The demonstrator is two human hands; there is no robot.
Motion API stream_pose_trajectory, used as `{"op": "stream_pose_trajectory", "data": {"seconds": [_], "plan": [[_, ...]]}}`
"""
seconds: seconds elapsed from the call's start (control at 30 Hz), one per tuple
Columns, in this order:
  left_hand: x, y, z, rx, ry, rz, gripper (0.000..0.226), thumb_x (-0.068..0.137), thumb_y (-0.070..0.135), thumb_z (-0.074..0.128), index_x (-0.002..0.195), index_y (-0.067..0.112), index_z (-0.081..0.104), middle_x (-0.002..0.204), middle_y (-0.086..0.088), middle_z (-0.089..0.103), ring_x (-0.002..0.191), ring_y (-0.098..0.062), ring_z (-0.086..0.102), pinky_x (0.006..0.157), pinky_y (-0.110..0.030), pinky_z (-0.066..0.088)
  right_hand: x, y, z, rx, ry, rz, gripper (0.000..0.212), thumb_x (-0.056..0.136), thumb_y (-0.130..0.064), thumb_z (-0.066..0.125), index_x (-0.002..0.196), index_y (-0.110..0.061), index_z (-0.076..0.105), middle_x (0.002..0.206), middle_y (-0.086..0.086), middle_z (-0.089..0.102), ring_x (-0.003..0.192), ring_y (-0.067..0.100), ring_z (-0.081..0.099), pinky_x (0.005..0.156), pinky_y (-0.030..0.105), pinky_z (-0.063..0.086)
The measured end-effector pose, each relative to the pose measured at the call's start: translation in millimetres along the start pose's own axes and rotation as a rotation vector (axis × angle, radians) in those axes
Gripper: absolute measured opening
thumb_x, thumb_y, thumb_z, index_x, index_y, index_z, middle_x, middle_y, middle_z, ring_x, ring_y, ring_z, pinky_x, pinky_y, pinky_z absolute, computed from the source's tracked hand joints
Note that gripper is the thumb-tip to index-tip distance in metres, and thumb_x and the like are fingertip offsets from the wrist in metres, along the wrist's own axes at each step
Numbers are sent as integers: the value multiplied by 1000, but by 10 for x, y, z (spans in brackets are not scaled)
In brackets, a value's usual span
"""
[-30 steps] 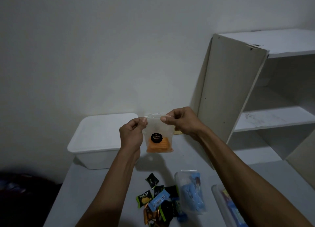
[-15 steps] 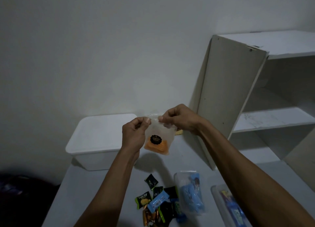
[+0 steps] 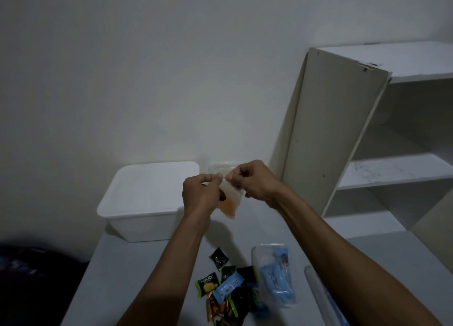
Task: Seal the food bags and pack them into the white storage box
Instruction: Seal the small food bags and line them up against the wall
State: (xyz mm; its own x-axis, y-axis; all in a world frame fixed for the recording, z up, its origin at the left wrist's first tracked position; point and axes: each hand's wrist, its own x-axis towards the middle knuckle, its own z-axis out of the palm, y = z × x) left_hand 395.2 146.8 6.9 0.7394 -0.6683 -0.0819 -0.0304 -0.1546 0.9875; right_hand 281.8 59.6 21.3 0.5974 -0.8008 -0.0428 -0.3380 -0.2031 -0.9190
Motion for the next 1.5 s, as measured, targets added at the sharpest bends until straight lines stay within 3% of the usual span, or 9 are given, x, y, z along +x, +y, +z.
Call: {"op": "stream_pose_trajectory", "data": {"seconds": [0.2,0.43,0.53,0.63,0.7,0.83,1.0,1.27,1.5], "plan": [[39,-47,0,-49,-34,-44,17,90,15,67,78,3,70,68,-5,67,61,-13,60,50,-16,45,-61,42,90,123,43,91,22,95,-21,65,87,-1,69,69,3,62,46,-2,55,41,15,44],[60,-136,22,-50,-25,-55,11,88,19,71,81,10,72,84,-10,72,66,-18,64,58,-25,50,-121,116,134,219,36,131,32,96,-18,62,102,13,65,81,10,61,62,7,56,42,11,44],[27,-169,5,-67,-5,-34,14,87,26,71,83,12,71,88,-12,72,66,-16,65,50,-20,47,-115,144,109,131,33,74,31,97,-23,62,98,8,68,80,8,63,62,6,56,46,12,45],[54,-241,-84,42,40,93,19,89,41,66,102,27,64,116,1,58,94,-15,60,71,-21,48,-114,145,-7,21,-21,36,28,96,-27,63,93,0,70,82,7,66,68,8,58,53,17,47],[82,-286,-156,104,-72,168,21,91,40,63,111,35,63,125,8,50,104,-18,54,81,-26,45,-133,148,-119,-9,-88,19,31,95,-25,63,92,6,67,78,6,63,66,8,56,54,18,47],[67,-377,-192,27,-173,187,9,89,30,68,94,25,72,111,7,65,98,-14,60,75,-20,43,-182,222,-301,-41,-174,0,32,94,-25,65,94,7,66,79,10,59,72,18,53,64,30,47],[21,-506,-89,-97,-152,102,2,87,26,71,88,24,73,104,-1,70,94,-12,61,75,-19,44,-381,437,-341,94,-99,46,16,89,-38,69,87,-22,71,95,0,71,86,10,63,69,27,50],[-25,-648,106,-180,-111,-24,12,89,24,68,96,15,72,90,6,68,82,-3,58,68,-15,42,-422,939,-156,144,222,-18,11,88,-26,71,89,-16,74,83,2,71,74,10,63,62,22,55],[172,-810,588,-176,-114,-90,6,89,23,68,88,19,72,80,6,65,74,-6,57,65,-21,44,-115,1296,-379,216,319,26,12,91,-27,69,93,-18,76,84,4,73,73,13,66,63,26,57]]}}
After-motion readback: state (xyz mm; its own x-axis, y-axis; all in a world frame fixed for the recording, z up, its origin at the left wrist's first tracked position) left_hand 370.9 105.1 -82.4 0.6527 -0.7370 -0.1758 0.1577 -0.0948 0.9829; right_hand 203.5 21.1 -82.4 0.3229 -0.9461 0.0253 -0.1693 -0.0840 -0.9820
